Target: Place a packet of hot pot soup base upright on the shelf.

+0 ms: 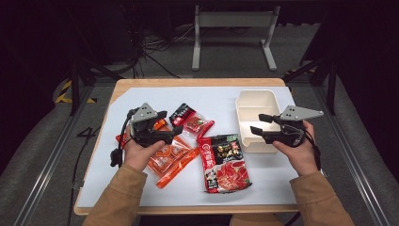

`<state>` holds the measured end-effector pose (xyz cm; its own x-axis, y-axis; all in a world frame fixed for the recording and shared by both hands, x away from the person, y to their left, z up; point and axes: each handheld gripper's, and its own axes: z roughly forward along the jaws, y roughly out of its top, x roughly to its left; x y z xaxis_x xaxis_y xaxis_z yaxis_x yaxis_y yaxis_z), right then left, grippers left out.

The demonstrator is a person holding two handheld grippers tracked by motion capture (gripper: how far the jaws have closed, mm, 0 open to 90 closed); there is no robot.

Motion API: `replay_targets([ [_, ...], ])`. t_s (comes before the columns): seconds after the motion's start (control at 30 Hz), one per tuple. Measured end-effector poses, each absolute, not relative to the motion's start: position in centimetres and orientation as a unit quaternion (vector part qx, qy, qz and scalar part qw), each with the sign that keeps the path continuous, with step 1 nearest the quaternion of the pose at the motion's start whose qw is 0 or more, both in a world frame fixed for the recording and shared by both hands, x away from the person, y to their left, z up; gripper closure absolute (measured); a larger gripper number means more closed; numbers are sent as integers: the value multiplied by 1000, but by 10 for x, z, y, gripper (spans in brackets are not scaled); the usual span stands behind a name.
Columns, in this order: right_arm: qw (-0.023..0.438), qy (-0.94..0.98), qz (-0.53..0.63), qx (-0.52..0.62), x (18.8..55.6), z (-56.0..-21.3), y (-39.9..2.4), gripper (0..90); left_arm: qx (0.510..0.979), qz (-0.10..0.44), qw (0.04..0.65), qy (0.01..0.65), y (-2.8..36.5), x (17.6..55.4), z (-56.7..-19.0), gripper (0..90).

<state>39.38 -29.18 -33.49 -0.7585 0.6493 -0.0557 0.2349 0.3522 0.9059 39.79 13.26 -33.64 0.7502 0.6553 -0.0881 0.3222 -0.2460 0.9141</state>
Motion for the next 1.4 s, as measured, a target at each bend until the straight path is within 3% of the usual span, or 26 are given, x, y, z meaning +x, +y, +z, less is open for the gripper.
replay_targets([
  [0.13,191,788,516,277,394,-333,-292,412,769,163,534,312,131,400,-334,190],
  [0.47,198,788,516,272,392,-332,-292,412,776,128,537,304,109,409,-349,210],
  [0.73,198,790,514,270,393,-333,-291,410,800,105,506,305,90,418,-370,352],
  [1.03,198,791,513,269,392,-333,-290,407,817,102,474,313,71,426,-392,366],
  [1.2,198,792,511,268,393,-334,-289,405,828,55,459,319,63,434,-404,404],
  [1.4,199,792,510,269,393,-335,-289,404,838,50,437,322,59,438,-412,432],
])
